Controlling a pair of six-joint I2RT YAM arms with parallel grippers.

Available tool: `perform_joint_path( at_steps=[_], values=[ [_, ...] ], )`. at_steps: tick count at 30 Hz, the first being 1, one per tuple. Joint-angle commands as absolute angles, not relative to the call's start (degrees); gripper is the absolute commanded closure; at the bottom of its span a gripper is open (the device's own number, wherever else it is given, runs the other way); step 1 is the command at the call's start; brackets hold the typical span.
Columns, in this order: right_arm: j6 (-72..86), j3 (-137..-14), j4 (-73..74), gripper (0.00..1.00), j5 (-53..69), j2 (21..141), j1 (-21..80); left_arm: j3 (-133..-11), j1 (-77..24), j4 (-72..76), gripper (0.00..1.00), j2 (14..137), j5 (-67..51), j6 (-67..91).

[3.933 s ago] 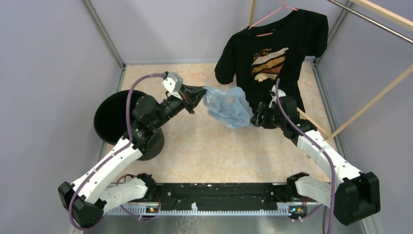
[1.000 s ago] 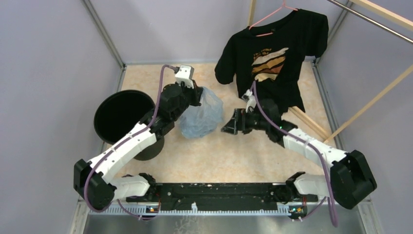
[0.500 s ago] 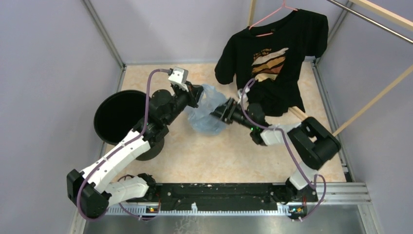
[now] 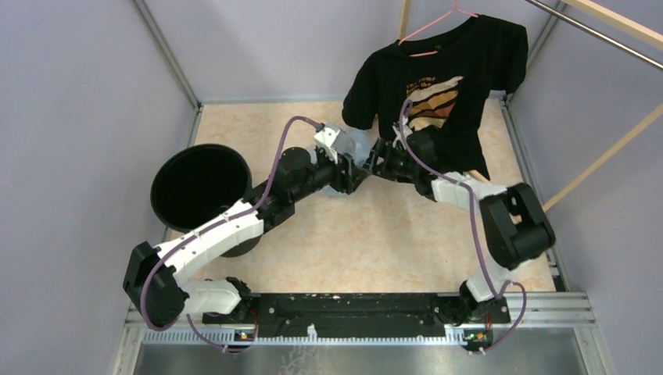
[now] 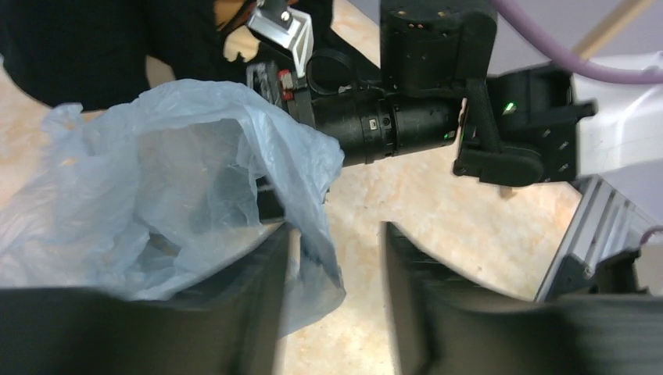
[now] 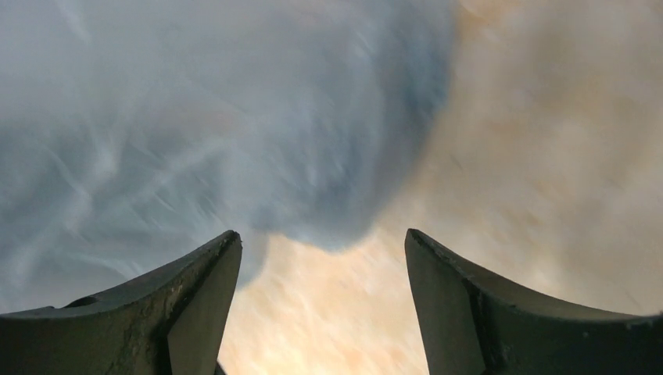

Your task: Put the trash bags into the trash bin

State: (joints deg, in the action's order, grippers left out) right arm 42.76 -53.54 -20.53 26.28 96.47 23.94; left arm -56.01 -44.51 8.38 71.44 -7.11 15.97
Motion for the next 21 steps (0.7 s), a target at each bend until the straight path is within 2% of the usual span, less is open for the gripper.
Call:
perform_joint_path(
  at_steps=[1,5,12,15,17,21],
  values=[
    [31.4,-47.9,1.2,0.22,15.5,85.6,21.3,-57.1,-46.9,12.0,0.20,69.8,-9.0,12.5],
    [28.4,-43.1,8.4,0.19,10.7,76.9,17.9,-56.6,-47.9,12.1,0.02,67.5,-6.5,9.6],
    [25.0,-41.7,22.7,0.16,2.8,61.0,17.4,-55.6,-47.9,10.8,0.01,62.3,11.3,6.8],
    [26.7,-38.8,23.6,0.16,6.7,54.1,18.1,-55.6,-47.9,10.2,0.01,61.3,17.2,6.4],
    [29.2,-37.1,22.9,0.16,8.8,50.7,22.2,-55.6,-47.9,10.2,0.01,60.9,18.4,5.8],
    [32.6,-39.8,28.7,0.14,0.7,48.3,34.4,-55.8,-47.9,10.0,0.01,61.3,18.9,5.5]
  ],
)
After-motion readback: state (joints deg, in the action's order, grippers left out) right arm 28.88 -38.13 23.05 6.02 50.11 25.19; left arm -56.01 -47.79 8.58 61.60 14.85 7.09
